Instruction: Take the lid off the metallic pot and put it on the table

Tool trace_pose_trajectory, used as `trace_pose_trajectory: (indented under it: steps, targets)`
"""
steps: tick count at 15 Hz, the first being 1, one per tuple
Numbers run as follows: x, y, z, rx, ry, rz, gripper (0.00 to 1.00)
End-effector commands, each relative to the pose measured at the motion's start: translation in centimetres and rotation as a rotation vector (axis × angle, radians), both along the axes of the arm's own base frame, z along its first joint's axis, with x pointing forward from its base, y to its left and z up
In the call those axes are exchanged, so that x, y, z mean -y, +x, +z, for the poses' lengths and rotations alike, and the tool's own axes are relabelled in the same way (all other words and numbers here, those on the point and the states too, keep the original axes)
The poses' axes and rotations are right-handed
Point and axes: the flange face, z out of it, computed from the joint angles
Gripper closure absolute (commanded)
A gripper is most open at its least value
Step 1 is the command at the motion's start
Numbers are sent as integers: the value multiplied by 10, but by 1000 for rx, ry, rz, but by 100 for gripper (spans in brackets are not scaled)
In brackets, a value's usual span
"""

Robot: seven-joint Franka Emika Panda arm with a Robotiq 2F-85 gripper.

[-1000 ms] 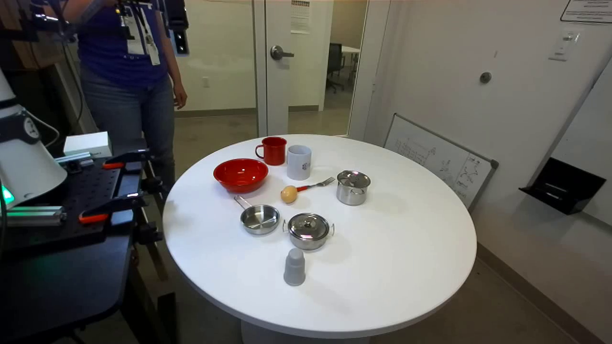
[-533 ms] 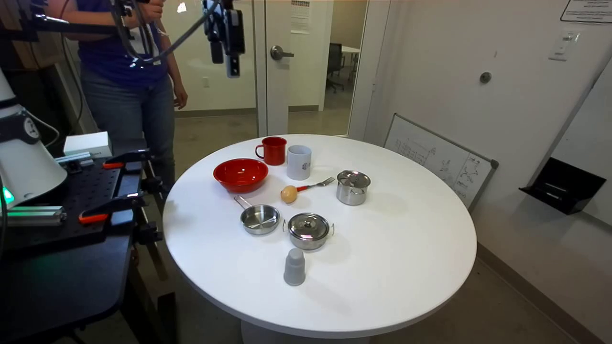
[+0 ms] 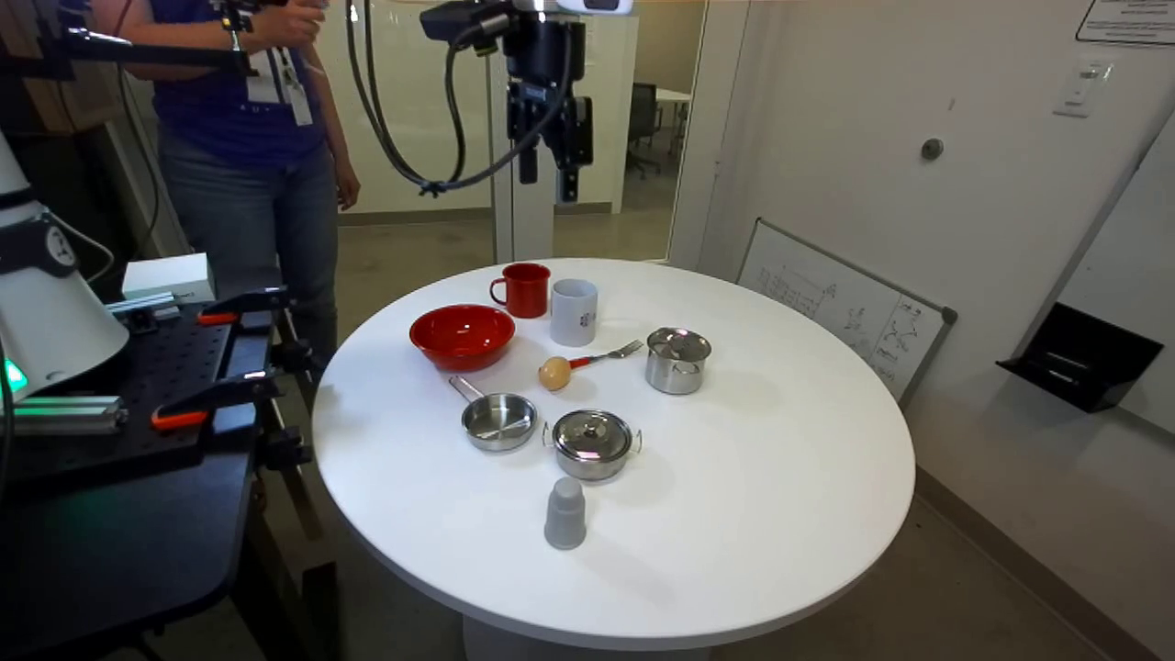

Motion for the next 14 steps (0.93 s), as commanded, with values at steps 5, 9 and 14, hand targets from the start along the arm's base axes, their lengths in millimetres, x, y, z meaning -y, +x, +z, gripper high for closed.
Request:
trace_pose_trajectory:
  steps: [5, 9, 14]
  targets:
    - [2, 14, -7, -16, -4, 11, 0]
    - [8, 29, -22, -30, 20, 0, 0]
    - [7, 89, -65, -38, 54, -8, 0]
